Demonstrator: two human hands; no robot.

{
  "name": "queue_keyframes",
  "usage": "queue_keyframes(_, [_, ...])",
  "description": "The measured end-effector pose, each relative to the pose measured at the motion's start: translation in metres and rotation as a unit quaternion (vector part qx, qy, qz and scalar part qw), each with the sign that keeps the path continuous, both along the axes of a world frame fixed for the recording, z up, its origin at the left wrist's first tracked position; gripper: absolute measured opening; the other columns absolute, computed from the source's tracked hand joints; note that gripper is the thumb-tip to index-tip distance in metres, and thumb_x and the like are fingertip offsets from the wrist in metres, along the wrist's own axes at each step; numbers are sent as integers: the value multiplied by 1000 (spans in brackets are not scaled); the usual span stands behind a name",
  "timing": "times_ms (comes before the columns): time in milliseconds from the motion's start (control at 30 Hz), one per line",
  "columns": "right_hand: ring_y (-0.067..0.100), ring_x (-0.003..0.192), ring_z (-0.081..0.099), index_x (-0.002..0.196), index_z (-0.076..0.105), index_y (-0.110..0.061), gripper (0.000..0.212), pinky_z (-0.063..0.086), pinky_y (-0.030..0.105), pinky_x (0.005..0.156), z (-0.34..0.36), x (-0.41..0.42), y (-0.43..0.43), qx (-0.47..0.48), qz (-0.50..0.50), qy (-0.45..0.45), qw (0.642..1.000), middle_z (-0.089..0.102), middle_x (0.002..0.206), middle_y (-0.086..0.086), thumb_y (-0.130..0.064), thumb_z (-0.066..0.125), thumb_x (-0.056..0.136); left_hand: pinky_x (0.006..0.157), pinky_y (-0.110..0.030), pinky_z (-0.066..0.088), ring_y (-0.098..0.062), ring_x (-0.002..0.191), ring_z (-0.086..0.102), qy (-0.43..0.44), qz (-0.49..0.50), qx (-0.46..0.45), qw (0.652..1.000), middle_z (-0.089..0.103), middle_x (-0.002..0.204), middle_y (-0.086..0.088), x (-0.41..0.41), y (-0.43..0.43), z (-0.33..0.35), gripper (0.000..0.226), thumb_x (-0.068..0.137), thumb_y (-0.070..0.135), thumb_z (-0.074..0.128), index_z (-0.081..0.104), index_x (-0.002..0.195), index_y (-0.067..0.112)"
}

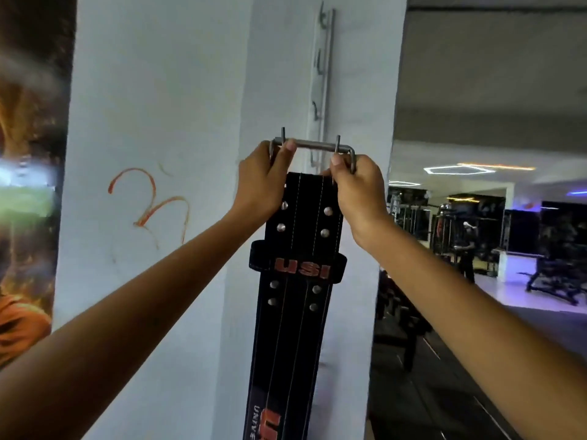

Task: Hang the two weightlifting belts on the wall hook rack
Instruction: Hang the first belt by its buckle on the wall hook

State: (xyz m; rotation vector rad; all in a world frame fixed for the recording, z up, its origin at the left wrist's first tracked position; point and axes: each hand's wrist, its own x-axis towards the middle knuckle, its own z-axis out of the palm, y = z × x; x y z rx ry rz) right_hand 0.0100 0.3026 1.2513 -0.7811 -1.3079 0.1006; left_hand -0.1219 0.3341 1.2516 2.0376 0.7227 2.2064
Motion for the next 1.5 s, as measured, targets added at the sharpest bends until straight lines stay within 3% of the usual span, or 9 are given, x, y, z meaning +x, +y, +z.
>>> queue_keyframes(100, [13,66,53,95,54,-5,22,45,14,42,34,-8,5,7,-11,0,1000,59,80,-1,-26,48,98,52,-13,36,-5,58,41,-20,37,5,999,46,66,7,-1,8,33,37,96,43,46,44,71,16])
queue_keyframes(233, [20,76,53,89,54,-9,22,38,26,57,63,-9,24,-24,-39,2,999,56,86,6,-29,49,97,49,-13,35,-7,61,40,-22,51,-45,997,44,68,6,4,28,60,39,96,42,46,40,67,17])
queue_keyframes(633, [16,63,46,79,59,-8,27,35,27,54,53,0,23,-55,-40,-7,998,50,67,0,-31,56,93,52,-28,31,-12,59,39,6,39,-96,995,43,65,2,2,35,46,45,95,49,43,42,70,12])
queue_keyframes(833, [28,81,64,98,65,12,37,46,27,58,42,5,7,-48,-33,10,998,70,95,23,-24,63,90,56,-29,37,-18,61,46,-1,27,-139,990,48,64,-2,0,19,26,47,96,47,41,44,65,12])
queue_keyframes(967, [16,83,62,101,72,-3,24,44,20,66,28,14,-4,-69,-44,-12,997,73,97,9,-21,68,86,73,-37,48,-24,78,60,0,52,-157,986,67,93,-14,-1,3,14,48,95,46,44,63,98,2])
queue_keyframes(1033, [13,87,62,109,69,-4,27,45,18,74,15,18,-10,-73,-49,-23,996,74,101,10,-17,69,86,70,-27,44,-15,76,60,13,93,-151,984,65,103,-11,2,-10,6,42,97,37,45,59,117,3])
queue_keyframes(1167, [22,98,68,113,66,-2,29,53,32,89,-19,26,-30,-32,-65,-67,995,73,103,13,-17,66,88,95,-30,35,-29,119,47,22,186,-37,982,50,128,-15,15,-38,-27,39,96,23,47,45,131,5])
queue_keyframes(1333, [25,103,67,110,67,-2,25,53,40,92,-70,44,-62,3,-86,-137,987,73,106,13,-17,65,89,91,-37,46,-26,110,52,119,184,54,974,53,122,-11,44,-83,-90,30,94,20,50,52,122,8])
queue_keyframes(1500, [22,98,67,107,68,-4,22,53,31,88,-144,75,-96,-31,-79,-169,982,73,103,10,-16,64,89,84,-32,46,-25,100,56,179,159,-12,971,58,113,-12,69,-119,-166,25,95,19,51,56,115,5])
